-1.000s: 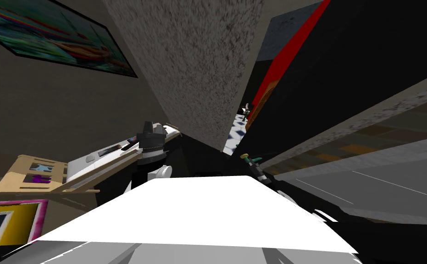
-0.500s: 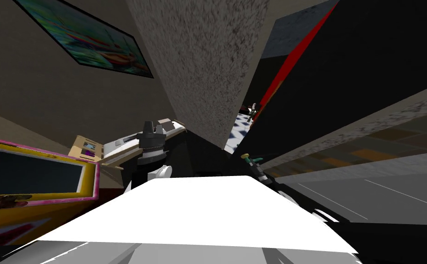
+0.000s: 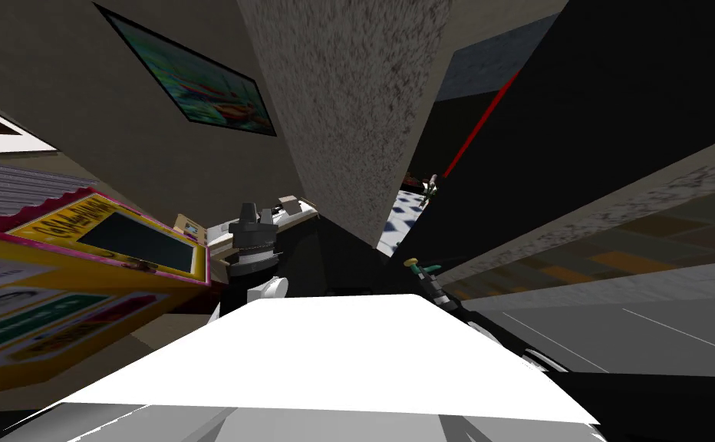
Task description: Pull the door open
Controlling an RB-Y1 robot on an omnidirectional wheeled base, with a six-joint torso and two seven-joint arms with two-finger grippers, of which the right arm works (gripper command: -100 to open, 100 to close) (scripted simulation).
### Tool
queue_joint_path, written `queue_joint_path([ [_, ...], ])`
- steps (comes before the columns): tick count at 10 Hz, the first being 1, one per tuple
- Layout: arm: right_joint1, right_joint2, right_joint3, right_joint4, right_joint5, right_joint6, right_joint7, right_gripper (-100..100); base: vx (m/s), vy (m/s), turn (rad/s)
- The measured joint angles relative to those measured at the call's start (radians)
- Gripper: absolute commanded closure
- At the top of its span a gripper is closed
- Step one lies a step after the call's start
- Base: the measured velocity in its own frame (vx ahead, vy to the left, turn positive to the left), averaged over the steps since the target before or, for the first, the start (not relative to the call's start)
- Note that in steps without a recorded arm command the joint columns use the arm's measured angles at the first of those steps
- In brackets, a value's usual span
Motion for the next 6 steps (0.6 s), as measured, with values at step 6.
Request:
queue_joint_path([
  [6, 0.008, -0.016, 0.034, -0.011, 0.008, -0.034, 0.003, 100, -0.172, -0.087, 0.086],
])
